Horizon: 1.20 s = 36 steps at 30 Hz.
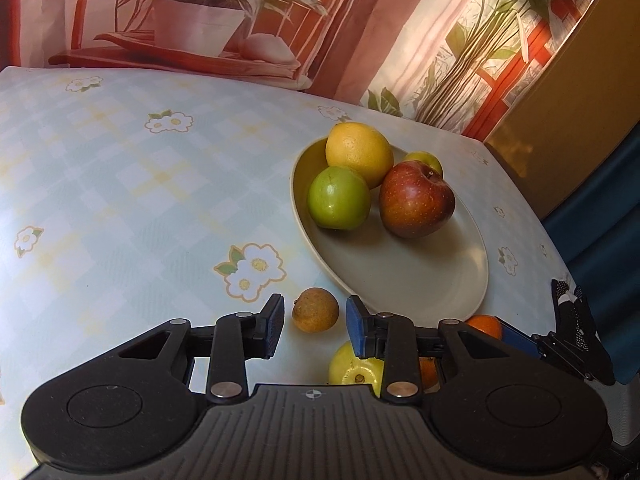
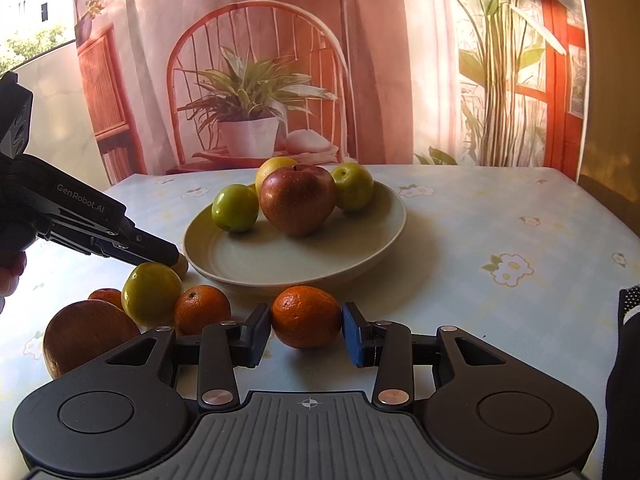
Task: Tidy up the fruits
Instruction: 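Close the right gripper on a tangerine while the left gripper grasps a small brown kiwi, then carry the tangerine with the right gripper while the left gripper carries the kiwi over the plate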
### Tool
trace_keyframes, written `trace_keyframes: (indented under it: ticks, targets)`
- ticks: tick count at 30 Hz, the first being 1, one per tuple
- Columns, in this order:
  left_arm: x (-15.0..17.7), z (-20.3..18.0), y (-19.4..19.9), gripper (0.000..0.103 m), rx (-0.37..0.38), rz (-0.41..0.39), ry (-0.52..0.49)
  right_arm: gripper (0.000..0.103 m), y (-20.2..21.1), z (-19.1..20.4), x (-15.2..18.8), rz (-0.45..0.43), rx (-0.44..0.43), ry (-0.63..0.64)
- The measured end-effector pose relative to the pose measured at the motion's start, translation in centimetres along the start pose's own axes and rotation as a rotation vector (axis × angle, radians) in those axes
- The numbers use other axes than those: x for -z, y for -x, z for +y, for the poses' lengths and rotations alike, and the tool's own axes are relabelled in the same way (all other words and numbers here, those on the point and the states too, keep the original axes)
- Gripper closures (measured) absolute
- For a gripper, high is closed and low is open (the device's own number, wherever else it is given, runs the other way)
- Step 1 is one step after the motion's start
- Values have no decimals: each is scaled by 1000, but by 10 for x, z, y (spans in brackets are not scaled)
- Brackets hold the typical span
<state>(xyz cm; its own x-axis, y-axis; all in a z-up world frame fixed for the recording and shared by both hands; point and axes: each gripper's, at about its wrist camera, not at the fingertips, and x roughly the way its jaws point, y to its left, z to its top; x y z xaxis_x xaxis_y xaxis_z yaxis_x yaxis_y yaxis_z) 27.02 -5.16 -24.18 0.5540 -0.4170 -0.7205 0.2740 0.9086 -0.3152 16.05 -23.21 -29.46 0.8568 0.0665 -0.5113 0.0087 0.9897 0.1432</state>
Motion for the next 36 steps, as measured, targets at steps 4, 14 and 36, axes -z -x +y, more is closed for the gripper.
trace_keyframes:
  ticks: [4,14,36]
  targets:
    - [1,1,-4,68,-2,15,-3,67,0,-1,0,2,-2,-2]
    - [1,-7,-1,75,-1,8,-47,67,0,-1,0,3,-4,-4]
    - [-24,-44,30,75,-21,-97,-215,68,29,-17,-39,-48,-92,38]
